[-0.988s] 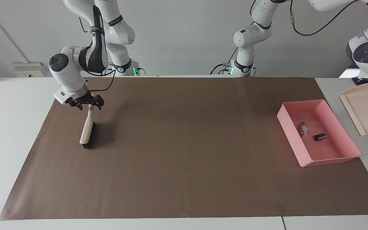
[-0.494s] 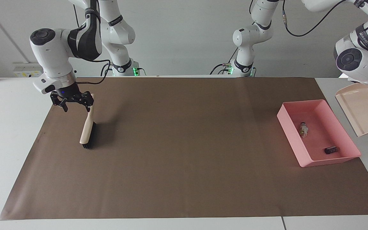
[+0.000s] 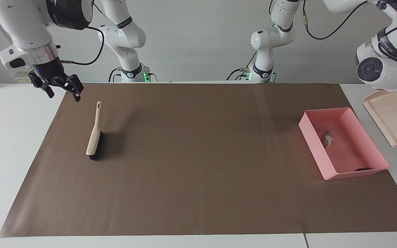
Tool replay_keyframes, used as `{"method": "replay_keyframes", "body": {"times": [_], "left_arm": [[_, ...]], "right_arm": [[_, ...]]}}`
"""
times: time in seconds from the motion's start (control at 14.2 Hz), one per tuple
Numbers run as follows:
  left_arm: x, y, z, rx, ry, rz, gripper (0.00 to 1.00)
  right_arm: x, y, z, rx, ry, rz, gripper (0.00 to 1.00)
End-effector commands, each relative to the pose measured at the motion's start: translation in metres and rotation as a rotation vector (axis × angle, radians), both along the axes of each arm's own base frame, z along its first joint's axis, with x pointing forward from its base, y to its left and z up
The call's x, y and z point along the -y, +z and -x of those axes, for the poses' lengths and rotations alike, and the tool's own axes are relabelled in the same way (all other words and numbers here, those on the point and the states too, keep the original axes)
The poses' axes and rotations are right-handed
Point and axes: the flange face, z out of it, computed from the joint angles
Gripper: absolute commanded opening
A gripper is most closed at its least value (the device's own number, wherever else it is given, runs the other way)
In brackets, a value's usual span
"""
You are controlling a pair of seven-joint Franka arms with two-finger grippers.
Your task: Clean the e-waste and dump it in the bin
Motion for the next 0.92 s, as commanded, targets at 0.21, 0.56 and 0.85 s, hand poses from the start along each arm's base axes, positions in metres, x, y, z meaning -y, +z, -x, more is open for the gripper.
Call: {"method": "replay_keyframes", "body": {"times": [0.21, 0.56, 0.85], "left_arm": [[0.028, 0.008, 0.001, 0.035, -0.004, -0.023, 0.00], [0.066, -0.007, -0.001, 0.036, -0.003, 0.188, 0.00], [0.109, -0.032, 0.001, 0.043, 0.052, 0.497, 0.00]], "right_arm": [[0.012, 0.033, -0.005, -0.042, -0.055, -0.019, 0.99], [0.005, 0.021, 0.000, -0.082, -0.038, -0.039, 0.99], [-0.015, 0.019, -0.012, -0.086, 0.007, -0.026, 0.99]]}}
